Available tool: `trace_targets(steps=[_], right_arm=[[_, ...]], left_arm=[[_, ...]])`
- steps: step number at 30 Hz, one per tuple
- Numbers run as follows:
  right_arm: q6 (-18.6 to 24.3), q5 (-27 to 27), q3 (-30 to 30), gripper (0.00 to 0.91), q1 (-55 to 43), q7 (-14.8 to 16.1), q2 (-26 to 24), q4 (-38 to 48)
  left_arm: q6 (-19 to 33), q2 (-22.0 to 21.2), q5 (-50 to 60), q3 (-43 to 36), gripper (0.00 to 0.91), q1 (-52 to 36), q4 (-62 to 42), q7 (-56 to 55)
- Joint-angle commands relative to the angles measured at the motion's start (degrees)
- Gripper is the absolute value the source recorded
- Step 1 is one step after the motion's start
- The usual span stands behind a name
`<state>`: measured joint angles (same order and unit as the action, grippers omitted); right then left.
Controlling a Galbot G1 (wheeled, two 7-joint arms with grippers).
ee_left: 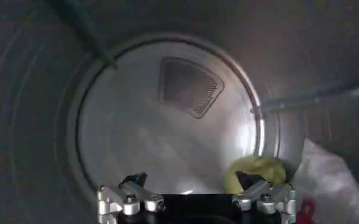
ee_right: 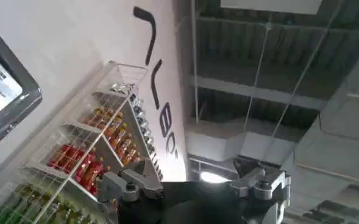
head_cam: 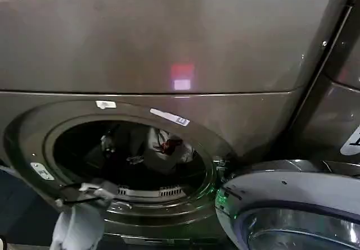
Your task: Grasp the clothes from the dryer.
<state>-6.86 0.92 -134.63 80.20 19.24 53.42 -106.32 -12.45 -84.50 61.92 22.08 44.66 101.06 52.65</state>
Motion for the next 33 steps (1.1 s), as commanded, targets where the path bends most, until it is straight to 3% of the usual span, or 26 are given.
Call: trace_targets(steps=[1, 5, 9, 24, 33], right_arm=[[0.1, 0.1, -0.1, 0.907, 0.3, 0.1, -0.1, 0.3], [-0.1, 0.5, 0.8, 0.907, 0.0, 0.3, 0.1, -0.4], [-0.1, 0.5, 1.1, 0.907, 0.0, 0.3, 0.0, -0.2], [-0.2, 1.0, 1.6, 0.907, 0.2, 0.5, -0.3, 0.0], [0.0, 1.3, 2.2, 0.907, 0.0, 0.7, -0.4, 0.3]], left_arm=[[2.1, -2.3, 2.8, 0.7, 0.907, -9.4, -11.6, 19.9], [8.7, -4.1, 9.7, 2.9, 0.907, -13.1, -17.7, 24.5], [11.3, -5.7, 14.6, 5.1, 0.907, -15.6, -21.0, 24.6], [9.3, -4.3, 13.7, 3.3, 0.907, -22.7, -34.2, 24.5], [5.4, -3.6, 10.6, 2.6, 0.907, -25.4, -39.3, 24.2]])
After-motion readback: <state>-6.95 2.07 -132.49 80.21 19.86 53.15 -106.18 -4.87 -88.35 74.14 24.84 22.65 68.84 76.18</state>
